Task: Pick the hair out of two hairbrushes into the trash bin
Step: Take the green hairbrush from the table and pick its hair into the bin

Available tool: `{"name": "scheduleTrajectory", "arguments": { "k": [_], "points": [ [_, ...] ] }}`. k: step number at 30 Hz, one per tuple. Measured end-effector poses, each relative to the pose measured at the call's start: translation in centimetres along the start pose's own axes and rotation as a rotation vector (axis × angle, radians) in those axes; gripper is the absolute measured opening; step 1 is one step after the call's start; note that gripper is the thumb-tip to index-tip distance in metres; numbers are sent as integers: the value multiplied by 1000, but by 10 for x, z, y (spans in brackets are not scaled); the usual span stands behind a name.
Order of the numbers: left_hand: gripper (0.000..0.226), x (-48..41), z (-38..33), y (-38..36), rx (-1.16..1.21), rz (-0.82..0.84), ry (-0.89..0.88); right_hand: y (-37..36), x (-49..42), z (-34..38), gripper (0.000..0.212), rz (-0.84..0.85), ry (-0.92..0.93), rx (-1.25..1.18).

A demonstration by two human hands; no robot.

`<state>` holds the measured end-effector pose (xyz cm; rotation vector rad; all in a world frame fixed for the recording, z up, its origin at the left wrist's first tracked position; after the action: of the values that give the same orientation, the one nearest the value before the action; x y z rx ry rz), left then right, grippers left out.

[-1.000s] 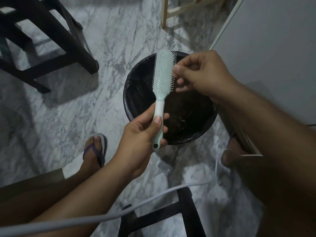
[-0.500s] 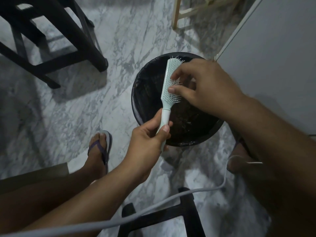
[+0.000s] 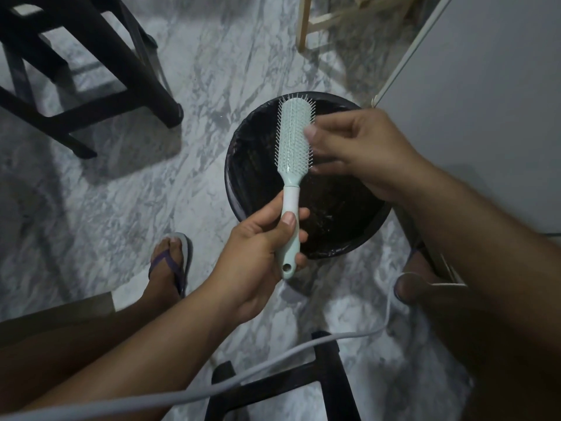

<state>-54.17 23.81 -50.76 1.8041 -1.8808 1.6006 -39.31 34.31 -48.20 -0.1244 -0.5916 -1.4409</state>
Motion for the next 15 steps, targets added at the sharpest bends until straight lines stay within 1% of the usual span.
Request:
{"name": "scheduleTrajectory", "arguments": {
  "k": [1, 2, 4, 7, 8, 10, 13, 15],
  "points": [
    [39, 0, 1, 0, -6, 4, 3, -6, 3, 2, 28, 42, 13, -7],
    [39, 0, 2, 1, -12, 7, 6, -6, 4, 5, 27, 46, 31, -11],
    [39, 1, 3, 2, -18, 9, 6, 1, 3, 12, 22, 3, 62, 34],
    [40, 0, 1, 4, -41, 1, -7, 14, 2, 19, 16, -42, 92, 181],
    [39, 0, 1, 5, -44, -1, -10, 19, 2, 21, 14, -71, 97, 190],
    [38, 0, 2, 6, -33, -6, -4, 38, -2, 23, 13, -191, 98, 180],
    [38, 2, 5, 8, -43, 3, 5, 72, -11, 17, 29, -392, 42, 203],
    [39, 3, 5, 8, -53, 5, 2, 78, -12, 14, 44, -455, 62, 246]
  ]
}}
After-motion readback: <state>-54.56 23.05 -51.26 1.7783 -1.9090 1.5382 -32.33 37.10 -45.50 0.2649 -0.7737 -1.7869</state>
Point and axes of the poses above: each hand's wrist, its own x-axis away from the middle knuckle, its own y-axis out of the back of the hand, z = x × y, the point moved 8 cm from there along -x, towards the middle knuckle, and after that the axes turned 14 degrees about x, right-handed, at the moved point
